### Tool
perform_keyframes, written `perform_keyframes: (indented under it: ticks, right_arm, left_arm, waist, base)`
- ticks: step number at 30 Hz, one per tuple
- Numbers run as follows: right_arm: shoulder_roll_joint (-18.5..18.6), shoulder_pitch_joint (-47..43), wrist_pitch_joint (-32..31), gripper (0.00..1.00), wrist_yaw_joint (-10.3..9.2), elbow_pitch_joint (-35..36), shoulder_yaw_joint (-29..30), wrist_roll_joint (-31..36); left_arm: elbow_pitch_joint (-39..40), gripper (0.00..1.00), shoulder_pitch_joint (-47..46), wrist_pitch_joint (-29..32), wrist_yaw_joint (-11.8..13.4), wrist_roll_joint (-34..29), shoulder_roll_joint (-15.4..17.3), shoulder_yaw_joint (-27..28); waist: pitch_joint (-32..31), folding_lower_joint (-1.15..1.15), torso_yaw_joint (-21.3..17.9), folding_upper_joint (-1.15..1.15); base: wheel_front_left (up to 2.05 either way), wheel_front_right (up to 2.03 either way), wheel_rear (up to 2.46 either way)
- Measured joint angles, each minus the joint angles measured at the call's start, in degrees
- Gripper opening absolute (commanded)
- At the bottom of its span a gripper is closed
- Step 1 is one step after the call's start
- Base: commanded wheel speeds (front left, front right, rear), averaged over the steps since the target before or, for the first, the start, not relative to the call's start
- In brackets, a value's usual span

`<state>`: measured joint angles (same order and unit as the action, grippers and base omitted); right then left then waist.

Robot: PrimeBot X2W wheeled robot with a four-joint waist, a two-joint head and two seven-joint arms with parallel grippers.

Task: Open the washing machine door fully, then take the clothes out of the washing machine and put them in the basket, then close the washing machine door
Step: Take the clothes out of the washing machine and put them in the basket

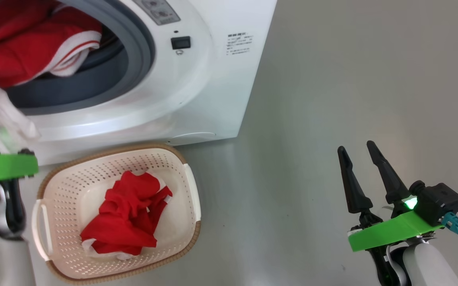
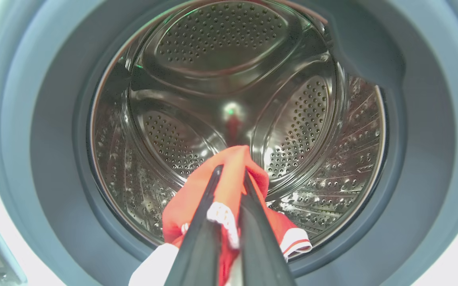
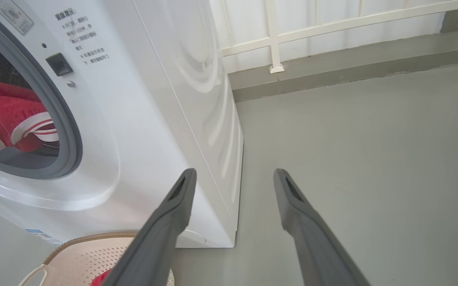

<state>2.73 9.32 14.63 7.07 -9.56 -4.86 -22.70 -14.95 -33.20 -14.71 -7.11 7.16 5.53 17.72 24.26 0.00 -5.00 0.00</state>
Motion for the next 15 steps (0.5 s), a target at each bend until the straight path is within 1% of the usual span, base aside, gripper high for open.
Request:
perform_keyframes:
  ticks: [5, 12, 15]
  right_arm:
    - [0.0, -0.02, 0.0, 1.0, 0.0, -0.03, 0.29, 0.0]
    - [0.0, -0.85, 0.0, 1.0, 0.0, 0.09, 0.48, 0.0]
    - [0.0, -0.87, 0.0, 1.0, 0.0, 0.09, 0.67, 0.0]
  left_arm:
    - [8.53, 0.0, 4.7, -0.01, -0.05, 0.43, -1.83, 0.97]
    - [19.94, 0.0, 9.48, -0.01, -0.05, 1.44, -2.78, 0.99]
    - [21.53, 0.0, 10.22, -0.02, -0.05, 1.45, -2.98, 0.87]
  waist:
    - [-1.05, 0.0, 0.67, 0.0]
    - [-0.79, 0.0, 1.03, 0.0]
    - [-0.43, 0.0, 1.33, 0.0]
  base:
    - [0.0, 0.0, 0.0]
    - [0.0, 0.0, 0.0]
    - [0.0, 0.0, 0.0]
